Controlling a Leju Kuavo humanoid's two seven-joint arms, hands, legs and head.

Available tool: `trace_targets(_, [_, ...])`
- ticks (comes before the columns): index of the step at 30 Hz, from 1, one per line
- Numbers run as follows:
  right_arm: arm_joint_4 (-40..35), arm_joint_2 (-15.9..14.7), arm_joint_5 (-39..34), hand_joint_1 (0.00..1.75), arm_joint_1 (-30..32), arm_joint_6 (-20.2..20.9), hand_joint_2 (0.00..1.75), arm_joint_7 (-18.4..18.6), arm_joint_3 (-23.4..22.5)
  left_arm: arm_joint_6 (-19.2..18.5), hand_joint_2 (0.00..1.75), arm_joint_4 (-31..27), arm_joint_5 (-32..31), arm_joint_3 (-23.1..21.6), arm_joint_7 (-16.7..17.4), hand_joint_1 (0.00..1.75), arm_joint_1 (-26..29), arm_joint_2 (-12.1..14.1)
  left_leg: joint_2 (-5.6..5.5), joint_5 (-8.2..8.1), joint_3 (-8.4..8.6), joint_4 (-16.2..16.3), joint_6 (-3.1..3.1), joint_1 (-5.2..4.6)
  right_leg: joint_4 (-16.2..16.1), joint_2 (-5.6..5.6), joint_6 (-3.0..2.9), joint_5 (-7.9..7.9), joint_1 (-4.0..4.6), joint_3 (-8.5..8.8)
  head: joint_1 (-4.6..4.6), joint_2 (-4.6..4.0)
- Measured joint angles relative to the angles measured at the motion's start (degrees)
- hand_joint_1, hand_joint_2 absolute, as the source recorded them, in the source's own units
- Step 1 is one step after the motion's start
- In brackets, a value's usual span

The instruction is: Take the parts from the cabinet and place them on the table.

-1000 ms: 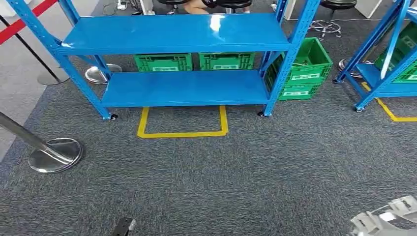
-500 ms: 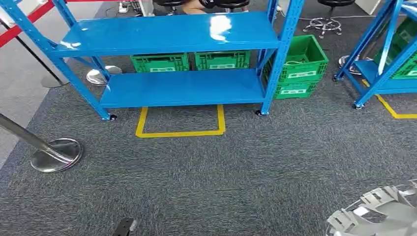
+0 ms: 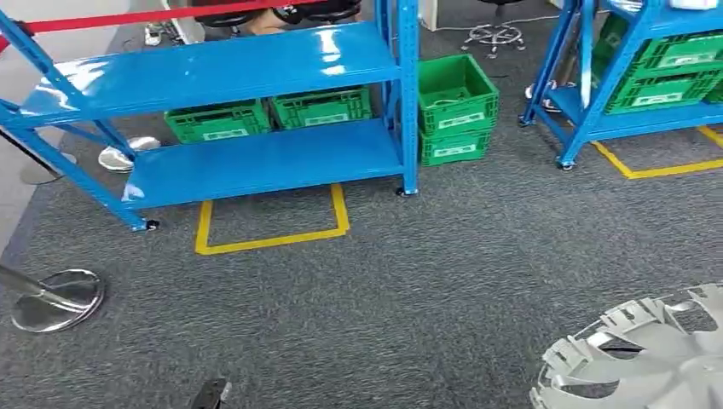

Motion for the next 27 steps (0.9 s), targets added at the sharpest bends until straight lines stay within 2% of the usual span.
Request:
trace_targets(1, [-0.01, -0.18, -0.28, 1.75, -0.98, -0.04, 1.75, -0.33, -0.17, 0.02, 1.75, -0.24, -0.15, 0.00, 0.04, 0.00, -0.20, 0.35, 1.00, -2.33, -1.02, 3.30, -1.23, 0.30, 0.34, 0.93, -1.35, -0.80, -0.87, 0.45, -0.49, 0.11])
trace_targets(2, [1.24, 0.18, -0.11, 1.75, 0.06, -0.55, 1.75, 0.43, -0.39, 0.04, 1.75, -0.22, -0.20, 0.00, 0.04, 0.00, -0.16, -0.09, 2.23, -2.77, -1.21, 2.94, -1.30, -0.02, -2.03, 1.73, -4.02, -2.02, -0.85, 2.78, -6.61, 0.07])
trace_targets(3, [0.88, 0.77, 0.00, 1.75, 0.46, -0.35, 1.75, 0.02, -0.29, 0.06, 1.75, -0.22, -0.17, 0.00, -0.09, 0.00, -0.09, -0.09, 2.50, -2.77, -2.01, 2.95, -1.59, -1.45, -3.84, 1.69, -6.64, -4.30, -1.11, 5.34, -8.01, -0.07])
trace_targets(4, [-0.23, 0.61, -0.41, 1.75, -0.03, 0.18, 1.75, -0.19, -0.02, 0.06, 1.75, -0.24, -0.18, 0.00, -0.09, 0.00, -0.32, -0.09, 3.62, -0.97, -1.35, 1.90, -0.86, -2.47, -5.66, 3.16, -8.32, -3.38, -1.19, 8.43, -8.01, 0.02])
trace_targets(5, [-1.45, 0.21, -0.46, 1.75, -1.01, 0.04, 1.75, -0.35, 0.04, 0.06, 1.75, -0.22, -0.20, -0.02, -0.11, 0.00, -0.12, -0.37, 4.49, -0.06, -0.07, 0.42, 0.02, -2.85, -6.79, 3.62, -9.89, -2.33, -0.82, 9.30, -9.31, -0.02])
trace_targets(6, [-1.97, 0.08, -0.52, 1.75, -2.53, -0.15, 1.75, -0.46, 0.00, 0.04, 1.75, -0.35, -0.15, 0.04, -0.15, 0.00, -0.38, 0.20, 3.83, -1.82, -2.61, 2.87, 0.26, -2.98, -6.70, 2.76, -10.93, -1.49, -1.28, 9.37, -10.59, -0.20])
trace_targets(7, [-2.50, -0.25, -0.57, 1.75, -4.37, -0.04, 1.75, -0.39, -0.02, -0.04, 1.75, -0.41, -0.15, 0.02, -0.07, 0.00, -0.40, 0.46, 3.39, -3.91, -8.05, 8.02, 0.14, -3.52, -6.55, 3.60, -10.85, -0.89, -1.14, 7.23, -11.64, -0.17])
trace_targets(8, [-3.37, -0.55, -0.57, 1.75, -5.99, -0.02, 1.75, -0.44, 0.09, -0.09, 1.75, -0.46, -0.17, 0.02, -0.04, 0.00, 0.42, 0.74, 3.10, -6.97, -14.78, 15.34, 0.21, -4.12, -6.55, 4.18, -11.40, 0.35, -0.67, 4.31, -12.06, -0.17])
trace_targets(9, [-4.56, -0.66, -0.50, 1.75, -6.75, -0.04, 1.75, -0.39, 0.11, -0.11, 1.75, -0.46, -0.20, 0.02, -0.04, 0.00, 1.82, 0.78, 2.50, -10.64, -20.50, 22.77, 1.09, -4.58, -6.66, 4.48, -11.42, 1.44, -0.16, 1.47, -12.19, -0.15])
trace_targets(10, [-5.19, -0.70, -0.55, 1.75, -6.57, 0.00, 1.75, -0.46, 0.13, -0.11, 1.75, -0.57, -0.20, 0.04, 0.11, 0.00, 2.73, 0.83, 1.90, -12.80, -24.54, 28.50, 2.80, -5.37, -6.79, 4.84, -11.20, 2.63, 0.32, -0.71, -12.14, -0.17])
trace_targets(11, [-5.38, -0.70, -0.57, 1.75, -5.92, -0.02, 1.75, -0.52, 0.02, -0.11, 1.75, -0.57, -0.24, 0.07, 0.15, 0.00, 3.48, 0.81, 1.16, -13.67, -26.22, 31.21, 4.94, -6.49, -6.82, 5.63, -11.03, 3.66, 0.70, -2.84, -12.17, -0.15])
trace_targets(12, [-5.42, -0.70, -0.57, 1.75, -4.90, -0.07, 1.75, -0.52, -0.20, -0.11, 1.75, -0.57, -0.31, 0.04, 0.13, 0.00, 3.17, 0.68, 0.18, -13.70, -25.57, 30.86, 7.01, -7.74, -6.79, 6.63, -10.76, 4.95, 0.99, -4.37, -12.18, -0.15])
trace_targets(13, [-5.34, -0.57, -0.57, 1.75, -3.68, -0.26, 1.75, -0.33, -0.48, -0.11, 1.75, -0.57, -0.35, 0.04, 0.09, 0.00, 2.19, 0.66, -0.67, -13.48, -23.26, 29.14, 9.04, -9.09, -6.77, 6.83, -10.47, 6.62, 1.12, -5.48, -12.10, -0.15])
trace_targets(14, [-5.10, -0.53, -0.55, 1.75, -2.57, -0.35, 1.75, -0.33, -0.59, -0.11, 1.75, -0.57, -0.35, 0.04, 0.07, 0.00, 0.84, 0.72, -1.19, -13.62, -19.05, 26.03, 11.23, -10.71, -6.75, 6.18, -10.04, 8.24, 1.45, -6.17, -12.14, -0.15])
trace_targets(15, [-4.92, -0.42, -0.35, 1.75, -2.07, -0.63, 1.75, -0.35, -0.61, -0.09, 1.75, -0.59, -0.35, 0.04, 0.07, 0.00, -0.39, 0.85, -1.46, -14.79, -14.97, 23.37, 13.10, -11.90, -6.68, 6.09, -9.69, 8.78, 1.52, -6.30, -12.21, -0.15])
trace_targets(16, [-4.90, -0.38, -0.15, 1.75, -1.52, -0.85, 1.75, -0.37, -0.72, -0.07, 1.75, -0.63, -0.35, 0.04, 0.04, 0.00, -1.81, 0.83, -2.11, -15.74, -13.08, 18.99, 14.06, -13.03, -6.34, 6.11, -8.94, 9.30, 2.57, -6.83, -12.37, -0.17])
trace_targets(17, [-4.79, -0.24, 0.31, 1.75, -1.24, -1.14, 1.75, -0.22, -0.90, -0.09, 1.75, -0.63, -0.35, 0.02, 0.04, 0.00, -2.18, 0.26, -2.73, -13.86, -14.18, 20.07, 13.59, -12.48, -7.69, 6.10, -8.52, 9.90, 2.56, -6.64, -12.01, -0.11])
trace_targets(18, [-4.70, -0.22, 0.59, 1.75, -0.73, -1.18, 1.75, -0.20, -0.90, -0.09, 1.75, -0.63, -0.37, 0.02, -0.07, 0.00, -1.95, 0.20, -2.73, -12.07, -14.65, 19.91, 13.55, -12.35, -9.22, 6.02, -8.11, 10.56, 2.72, -6.09, -11.53, -0.15])
trace_targets(19, [-4.59, -0.16, 0.68, 1.75, -0.30, -1.55, 1.75, -0.09, -1.01, 0.00, 1.75, -0.61, -0.35, 0.04, -0.09, 0.00, -1.47, 0.02, -2.69, -10.15, -14.74, 19.66, 13.72, -12.27, -10.70, 6.24, -7.65, 11.88, 2.79, -5.47, -11.27, -0.13])
trace_targets(20, [-4.40, -0.07, 0.77, 1.75, 0.23, -1.75, 1.75, 0.04, -1.14, -0.02, 1.75, -0.61, -0.39, 0.07, 0.11, 0.00, -0.79, -0.20, -2.46, -6.84, -14.62, 18.82, 13.97, -12.14, -11.85, 6.52, -7.15, 13.25, 2.83, -5.13, -11.16, -0.15])
trace_targets(21, [-4.24, 0.02, 0.92, 1.75, 0.59, -1.79, 1.75, 0.02, -1.18, -0.07, 1.75, -0.59, -0.39, 0.07, 0.09, 0.00, -0.23, -0.48, -1.89, -4.77, -14.65, 18.65, 14.35, -11.96, -11.21, 5.52, -7.62, 12.59, 3.06, -5.14, -10.48, -0.15])
trace_targets(22, [-4.18, 0.06, 0.98, 1.75, 0.64, -1.81, 1.75, 0.04, -1.20, -0.09, 1.75, -0.57, -0.42, 0.09, 0.07, 0.00, 0.14, -0.83, -1.71, -4.44, -14.77, 18.56, 14.57, -12.12, -8.98, 3.70, -8.34, 9.83, 3.68, -5.77, -9.47, -0.15])
trace_targets(23, [-4.09, 0.11, 1.03, 1.75, 0.59, -1.84, 1.75, 0.09, -1.16, -0.11, 1.75, -0.52, -0.42, 0.09, 0.07, 0.00, 0.24, -1.14, -1.61, -3.99, -15.21, 18.56, 15.01, -12.39, -4.72, 2.53, -8.86, 6.31, 4.44, -7.05, -8.66, -0.15])
trace_targets(25, [-3.96, 0.15, 1.03, 1.75, 0.67, -1.86, 1.75, 0.07, -1.16, -0.09, 1.75, -0.52, -0.42, 0.07, 0.07, 0.00, 0.33, -1.24, -1.25, -3.40, -16.30, 18.56, 15.76, -13.14, 3.52, 2.11, -9.66, 1.11, 5.89, -9.06, -7.34, -0.15])
trace_targets(26, [-3.89, 0.24, 1.03, 1.75, 0.77, -1.86, 1.75, 0.07, -1.16, -0.09, 1.75, -0.52, -0.42, 0.09, 0.07, 0.00, 0.43, -1.25, -1.03, -3.15, -16.74, 18.56, 16.12, -13.55, 4.81, 2.11, -10.27, 0.12, 6.58, -8.67, -6.89, -0.15])
trace_targets(27, [-3.85, 0.26, 1.05, 1.75, 0.89, -1.86, 1.75, 0.07, -1.16, -0.09, 1.75, -0.52, -0.39, 0.09, 0.07, 0.00, 0.54, -1.25, -0.81, -2.93, -17.12, 18.56, 16.46, -14.05, 3.98, 2.14, -10.97, 0.10, 7.28, -6.96, -6.52, -0.13])
